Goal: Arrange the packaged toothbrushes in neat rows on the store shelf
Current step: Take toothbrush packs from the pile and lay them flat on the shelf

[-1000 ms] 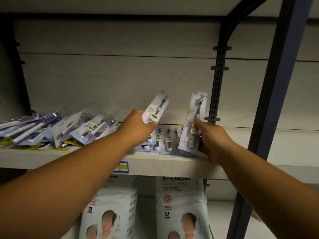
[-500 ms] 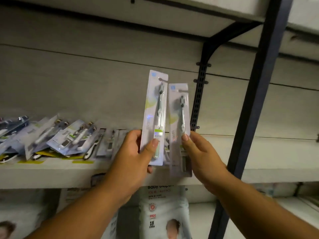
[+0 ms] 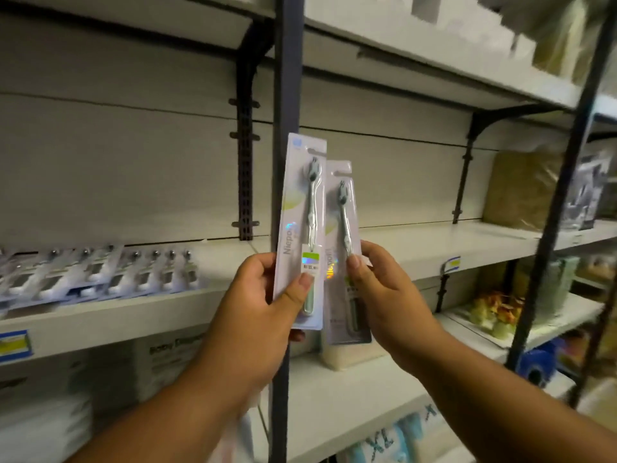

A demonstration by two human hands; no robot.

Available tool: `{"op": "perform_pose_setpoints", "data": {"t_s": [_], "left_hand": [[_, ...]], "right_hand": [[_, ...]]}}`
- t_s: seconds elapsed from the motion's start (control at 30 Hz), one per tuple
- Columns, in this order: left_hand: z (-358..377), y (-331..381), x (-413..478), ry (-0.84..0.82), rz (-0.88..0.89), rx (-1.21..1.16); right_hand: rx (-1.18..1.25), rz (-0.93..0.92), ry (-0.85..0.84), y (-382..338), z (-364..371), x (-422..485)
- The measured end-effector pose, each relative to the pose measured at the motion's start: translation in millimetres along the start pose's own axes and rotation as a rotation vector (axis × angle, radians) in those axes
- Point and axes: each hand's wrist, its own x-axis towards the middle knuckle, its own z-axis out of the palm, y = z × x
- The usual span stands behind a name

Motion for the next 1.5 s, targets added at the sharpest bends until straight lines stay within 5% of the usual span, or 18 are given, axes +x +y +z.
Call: {"op": "perform_pose_setpoints", "data": {"t_s": [0.27,0.47,1.0,1.17,1.5], "left_hand": [[214,-4,13,-0.013,-0.121,0.049],[323,-13,39,-0.033,-0.211,-0.003],[446,-85,176,-0.026,-0.270,-0.120],[461,-108,254,-0.077,-0.124,0.100],[494,-131,353,-0.270,-0.126,0.620]], "right_hand": [[-0.057,0.194,0.225,55,-242,-34],[-0.093,0.353,0.332,79,-350,-40],[-0.278,0.392,0.270,134,-474,71],[-0.323,0.416,0.260,156,-498,170],[-0.419,0.493,0.218,202,-561,349]]}}
